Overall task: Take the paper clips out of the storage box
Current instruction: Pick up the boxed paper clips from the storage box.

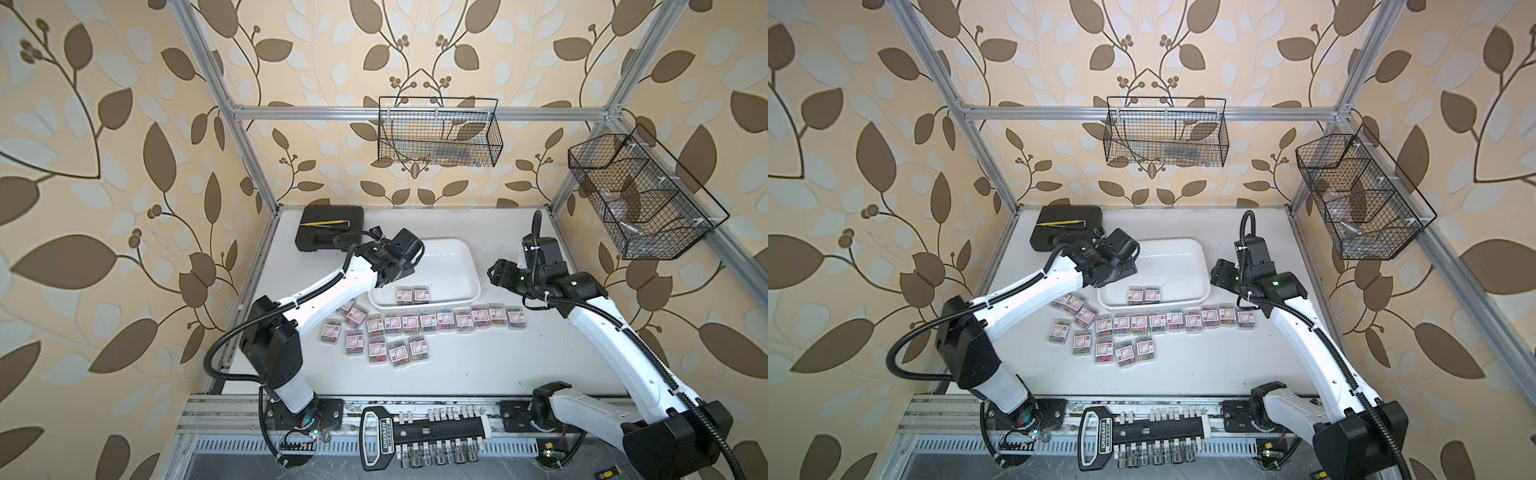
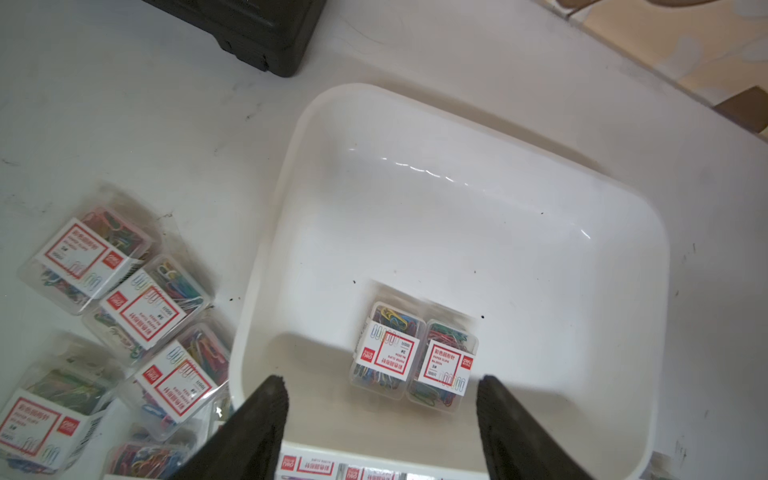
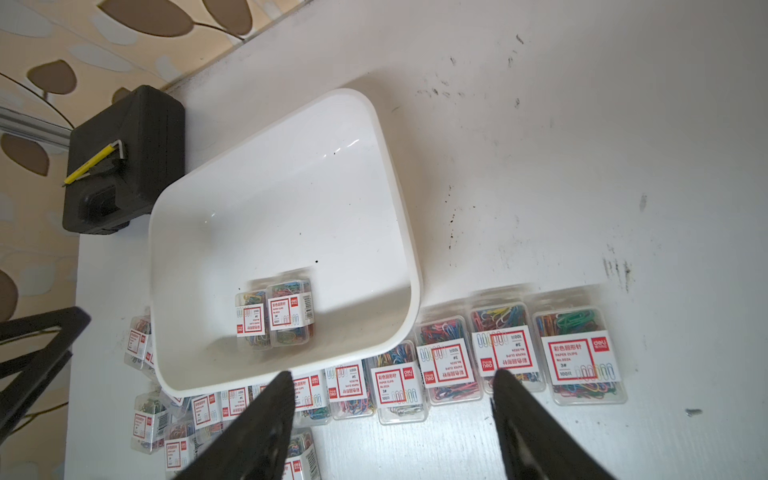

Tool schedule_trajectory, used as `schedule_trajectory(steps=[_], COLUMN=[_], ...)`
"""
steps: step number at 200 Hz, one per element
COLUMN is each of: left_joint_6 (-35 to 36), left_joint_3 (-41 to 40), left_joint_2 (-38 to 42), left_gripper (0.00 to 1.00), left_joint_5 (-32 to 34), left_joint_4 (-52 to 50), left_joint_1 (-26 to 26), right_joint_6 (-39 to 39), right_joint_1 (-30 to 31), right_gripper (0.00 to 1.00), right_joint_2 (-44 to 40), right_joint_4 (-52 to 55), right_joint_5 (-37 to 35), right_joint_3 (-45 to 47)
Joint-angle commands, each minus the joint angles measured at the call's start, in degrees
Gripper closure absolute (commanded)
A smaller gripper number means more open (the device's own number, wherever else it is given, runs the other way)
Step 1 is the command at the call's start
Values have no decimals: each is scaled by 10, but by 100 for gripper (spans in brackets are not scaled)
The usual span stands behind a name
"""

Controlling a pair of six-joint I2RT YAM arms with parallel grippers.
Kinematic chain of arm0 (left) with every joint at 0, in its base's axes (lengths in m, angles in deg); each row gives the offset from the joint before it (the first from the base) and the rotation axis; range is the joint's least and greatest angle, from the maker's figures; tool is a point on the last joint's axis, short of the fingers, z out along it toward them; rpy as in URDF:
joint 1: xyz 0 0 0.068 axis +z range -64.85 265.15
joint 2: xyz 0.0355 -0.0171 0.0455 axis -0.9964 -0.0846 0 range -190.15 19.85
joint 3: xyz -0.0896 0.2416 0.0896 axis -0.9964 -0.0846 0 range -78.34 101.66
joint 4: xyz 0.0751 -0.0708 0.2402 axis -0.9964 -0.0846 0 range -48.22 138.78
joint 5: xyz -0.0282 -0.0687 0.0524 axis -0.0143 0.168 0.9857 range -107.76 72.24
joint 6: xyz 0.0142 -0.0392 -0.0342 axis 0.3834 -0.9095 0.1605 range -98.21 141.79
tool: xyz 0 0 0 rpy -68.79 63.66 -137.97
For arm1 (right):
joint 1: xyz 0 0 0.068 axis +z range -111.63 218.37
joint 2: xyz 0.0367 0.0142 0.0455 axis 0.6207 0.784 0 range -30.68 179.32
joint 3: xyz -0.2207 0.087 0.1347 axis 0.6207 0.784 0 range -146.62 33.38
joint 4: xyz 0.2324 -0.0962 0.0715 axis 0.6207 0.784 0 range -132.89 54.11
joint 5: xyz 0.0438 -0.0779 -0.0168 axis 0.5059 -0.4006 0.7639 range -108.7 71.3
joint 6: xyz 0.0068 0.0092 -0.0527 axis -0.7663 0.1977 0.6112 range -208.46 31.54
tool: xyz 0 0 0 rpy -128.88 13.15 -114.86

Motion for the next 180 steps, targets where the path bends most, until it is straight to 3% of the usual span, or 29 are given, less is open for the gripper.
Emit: schedule_trajectory(steps=[1,47,180], left_joint_6=[30,53,100], left_joint_3=[54,102,68], left_joint_2=[-58,-154,-222], left_gripper=[27,31,31], left_joint_5=[-40,-74,-140], left_joint_4=[-37,-59,-31], left_joint_1=[6,13,26], right_joint_6=[11,19,21], right_joint_1=[-16,-37,-53], right_gripper=[25,25,25], right_joint_2=[1,-13,-17], right_joint_4=[9,18,21], right_joint_5=[22,20,21], right_joint_3=[8,11,23])
